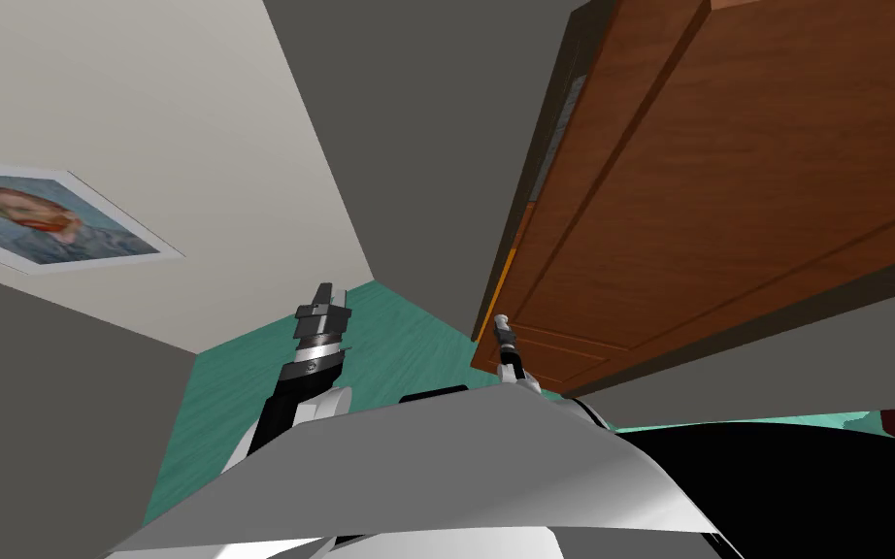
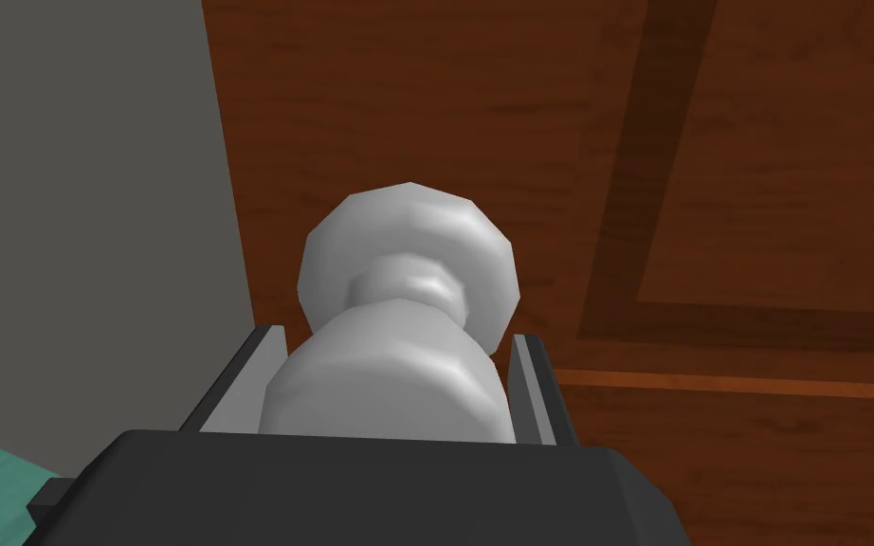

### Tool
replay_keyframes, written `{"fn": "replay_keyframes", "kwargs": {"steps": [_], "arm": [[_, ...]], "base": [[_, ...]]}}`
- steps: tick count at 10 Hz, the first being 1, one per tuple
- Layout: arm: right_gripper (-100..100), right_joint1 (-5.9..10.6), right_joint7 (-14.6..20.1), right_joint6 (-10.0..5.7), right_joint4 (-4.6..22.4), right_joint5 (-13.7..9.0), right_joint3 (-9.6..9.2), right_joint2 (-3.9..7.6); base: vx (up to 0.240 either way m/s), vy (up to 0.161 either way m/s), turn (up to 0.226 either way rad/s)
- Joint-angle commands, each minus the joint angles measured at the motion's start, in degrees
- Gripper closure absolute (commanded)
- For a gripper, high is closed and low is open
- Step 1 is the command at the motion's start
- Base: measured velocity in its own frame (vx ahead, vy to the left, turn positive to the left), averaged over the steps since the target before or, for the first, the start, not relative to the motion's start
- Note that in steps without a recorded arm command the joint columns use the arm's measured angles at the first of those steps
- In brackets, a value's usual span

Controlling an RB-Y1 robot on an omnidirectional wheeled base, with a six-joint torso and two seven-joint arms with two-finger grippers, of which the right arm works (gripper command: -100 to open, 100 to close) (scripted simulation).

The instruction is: Pull the door open

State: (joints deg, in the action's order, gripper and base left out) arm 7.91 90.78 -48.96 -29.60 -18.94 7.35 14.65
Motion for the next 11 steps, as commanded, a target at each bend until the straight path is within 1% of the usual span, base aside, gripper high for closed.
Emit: {"fn": "replay_keyframes", "kwargs": {"steps": [1, 2, 3, 4, 7, 11], "arm": [[100, -0.01, 1.7, -0.38, 0.2, 0.8, -1.31, 0.41], [100, -0.01, 1.0, -0.11, 0.2, 0.4, -0.78, 0.23], [100, -0.37, 2.2, -0.29, 0.1, 1.2, -1.98, 0.49], [100, -0.49, 2.7, -0.41, 0.0, 1.6, -2.45, 0.70], [100, -1.11, 5.2, -0.99, -0.5, 3.1, -4.71, 1.72], [100, -1.68, 7.6, -1.54, -1.0, 4.6, -6.83, 2.69]], "base": [[-0.241, -0.054, 0.105], [-0.112, -0.027, 0.048], [-0.155, 0.009, 0.087], [-0.244, -0.001, 0.092], [-0.255, -0.020, 0.093], [-0.221, -0.032, 0.072]]}}
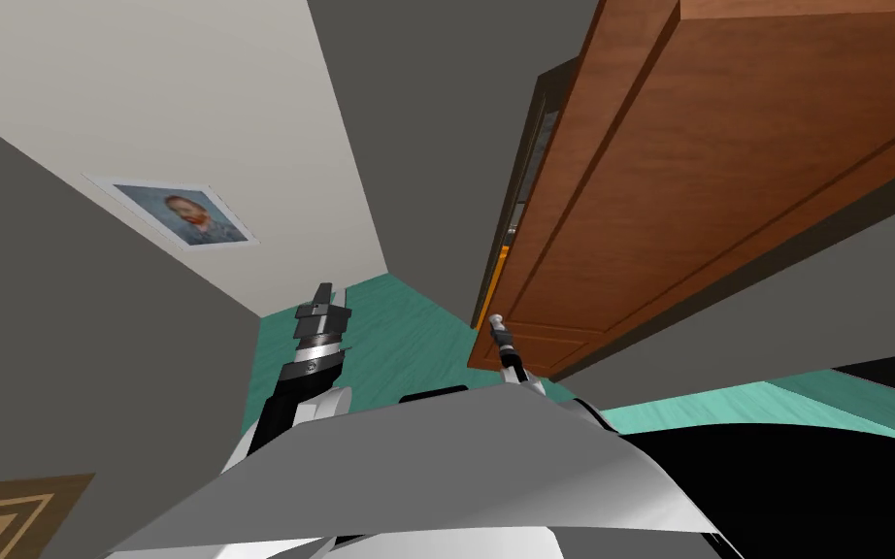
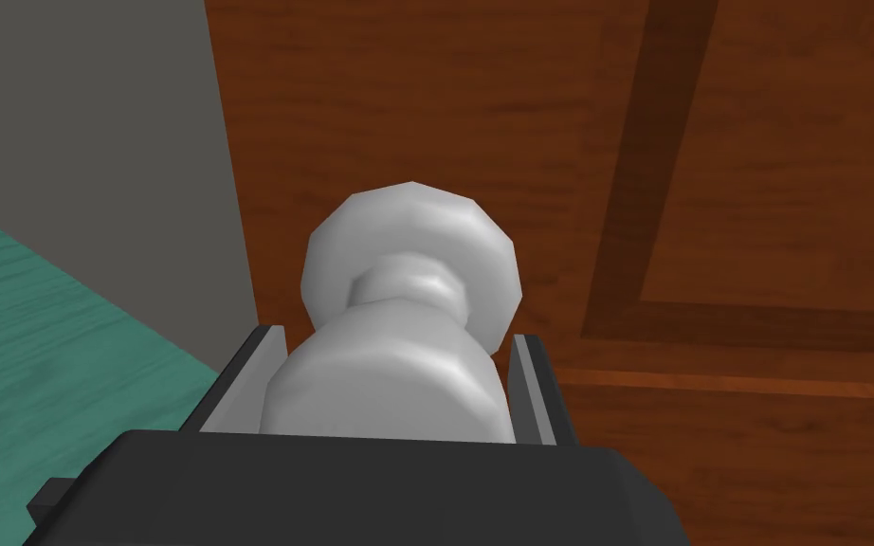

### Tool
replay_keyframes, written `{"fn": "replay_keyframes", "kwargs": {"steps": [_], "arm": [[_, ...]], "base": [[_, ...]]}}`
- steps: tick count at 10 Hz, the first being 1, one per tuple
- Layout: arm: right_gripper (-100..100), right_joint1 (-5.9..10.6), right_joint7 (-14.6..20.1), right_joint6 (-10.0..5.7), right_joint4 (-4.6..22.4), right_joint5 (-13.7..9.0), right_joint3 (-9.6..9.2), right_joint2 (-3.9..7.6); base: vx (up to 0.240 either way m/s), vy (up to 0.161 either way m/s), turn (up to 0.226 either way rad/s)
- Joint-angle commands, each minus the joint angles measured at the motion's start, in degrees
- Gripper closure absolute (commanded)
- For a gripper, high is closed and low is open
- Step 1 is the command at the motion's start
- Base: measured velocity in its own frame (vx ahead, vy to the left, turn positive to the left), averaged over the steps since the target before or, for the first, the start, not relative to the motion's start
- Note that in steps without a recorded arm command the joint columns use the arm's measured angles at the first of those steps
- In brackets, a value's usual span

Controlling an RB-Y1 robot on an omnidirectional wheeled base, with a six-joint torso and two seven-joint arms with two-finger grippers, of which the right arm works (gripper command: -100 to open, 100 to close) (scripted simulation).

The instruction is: Pull the door open

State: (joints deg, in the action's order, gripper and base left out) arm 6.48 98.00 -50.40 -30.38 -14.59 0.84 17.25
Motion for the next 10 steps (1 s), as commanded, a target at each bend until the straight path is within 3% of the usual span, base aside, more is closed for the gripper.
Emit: {"fn": "replay_keyframes", "kwargs": {"steps": [1, 2, 5, 10], "arm": [[100, 0.00, 0.0, 0.00, 0.0, 0.0, 0.00, 0.00], [100, -0.57, 1.5, -0.59, -0.3, 1.0, -1.42, 0.59], [100, -0.91, 2.5, -1.06, -0.5, 1.7, -2.36, 1.07], [100, -2.27, 6.7, -3.00, -1.4, 4.5, -6.16, 3.03]], "base": [[-0.105, -0.004, 0.017], [-0.163, -0.022, 0.065], [-0.170, -0.016, 0.038], [-0.198, -0.050, 0.052]]}}
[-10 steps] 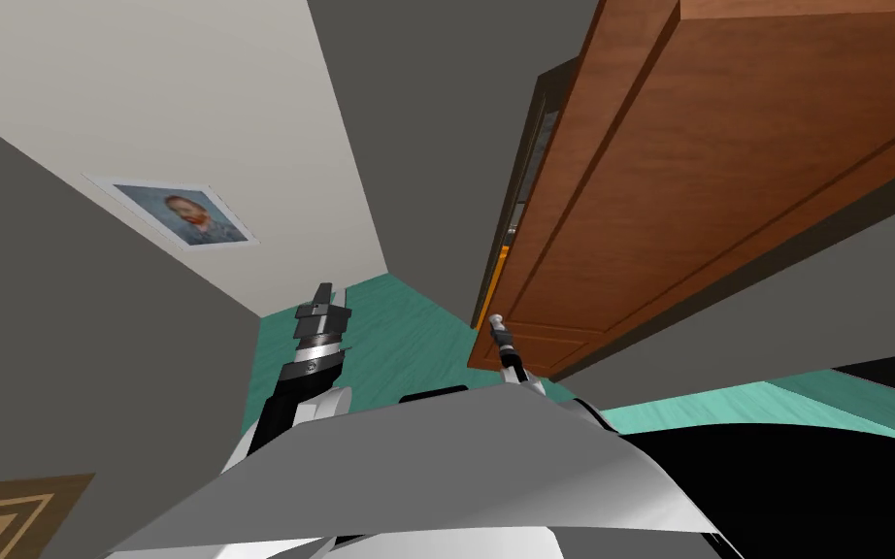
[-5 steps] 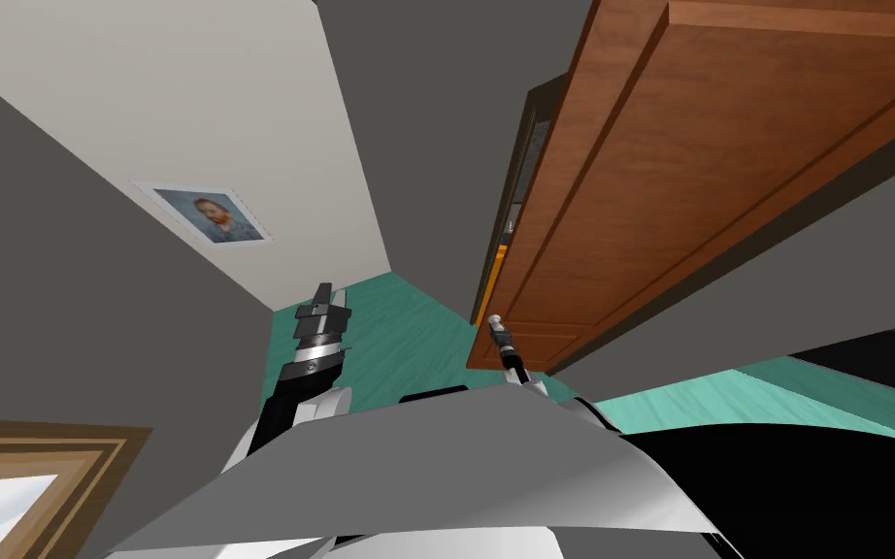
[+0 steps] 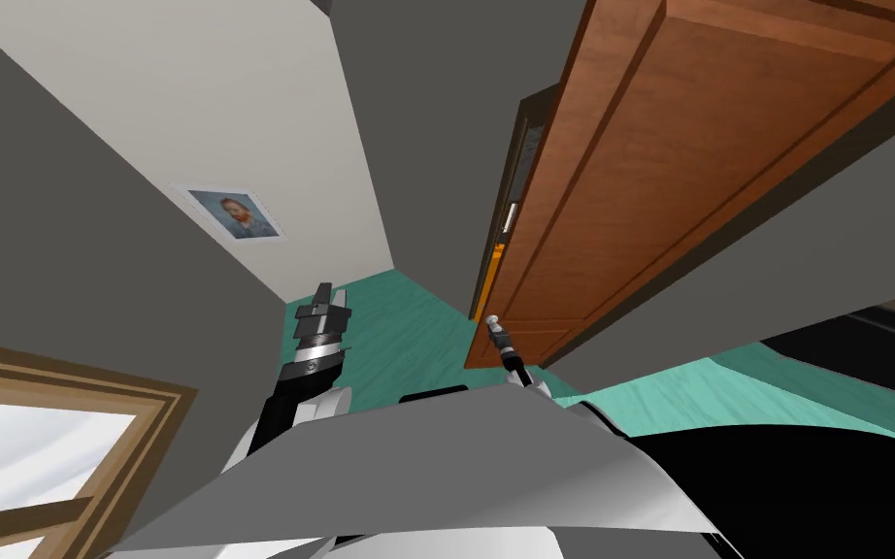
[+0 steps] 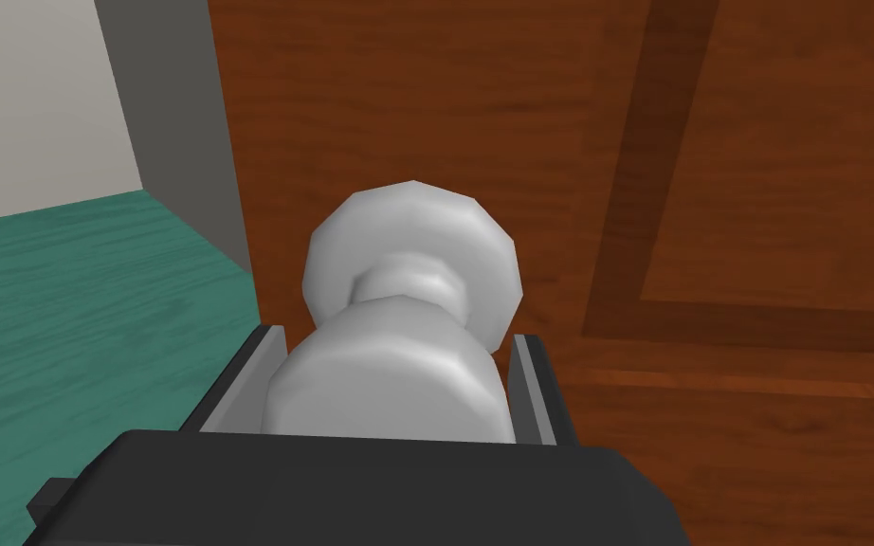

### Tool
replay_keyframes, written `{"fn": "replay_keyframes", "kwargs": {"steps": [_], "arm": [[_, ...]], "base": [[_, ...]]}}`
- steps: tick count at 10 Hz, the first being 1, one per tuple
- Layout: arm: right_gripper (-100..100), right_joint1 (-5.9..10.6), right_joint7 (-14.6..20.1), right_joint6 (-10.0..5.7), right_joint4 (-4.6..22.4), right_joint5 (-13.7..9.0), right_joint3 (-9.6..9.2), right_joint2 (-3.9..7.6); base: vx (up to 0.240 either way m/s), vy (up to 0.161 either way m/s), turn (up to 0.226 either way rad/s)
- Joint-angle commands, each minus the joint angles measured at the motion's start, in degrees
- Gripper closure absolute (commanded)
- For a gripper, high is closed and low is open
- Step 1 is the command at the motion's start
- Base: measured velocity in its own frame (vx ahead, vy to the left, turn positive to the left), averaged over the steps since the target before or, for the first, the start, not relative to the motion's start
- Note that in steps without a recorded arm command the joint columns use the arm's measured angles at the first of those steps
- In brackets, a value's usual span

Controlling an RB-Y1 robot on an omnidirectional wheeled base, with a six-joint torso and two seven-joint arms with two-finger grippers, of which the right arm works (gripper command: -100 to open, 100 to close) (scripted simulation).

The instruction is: Pull the door open

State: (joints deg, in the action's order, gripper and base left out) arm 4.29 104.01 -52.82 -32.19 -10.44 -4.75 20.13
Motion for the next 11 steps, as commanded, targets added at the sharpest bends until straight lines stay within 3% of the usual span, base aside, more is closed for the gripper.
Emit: {"fn": "replay_keyframes", "kwargs": {"steps": [1, 2, 9, 11], "arm": [[100, -0.25, 1.2, -0.83, 0.3, 0.7, -1.06, 0.41], [100, -0.20, 0.7, -0.44, 0.1, 0.5, -0.65, 0.28], [100, -3.88, 6.2, -5.80, -0.4, 3.6, -4.13, 3.91], [100, -4.43, 7.1, -6.65, -0.5, 4.1, -4.65, 4.49]], "base": [[-0.213, -0.055, 0.036], [-0.093, -0.023, 0.012], [-0.185, -0.056, 0.107], [-0.164, -0.054, 0.051]]}}
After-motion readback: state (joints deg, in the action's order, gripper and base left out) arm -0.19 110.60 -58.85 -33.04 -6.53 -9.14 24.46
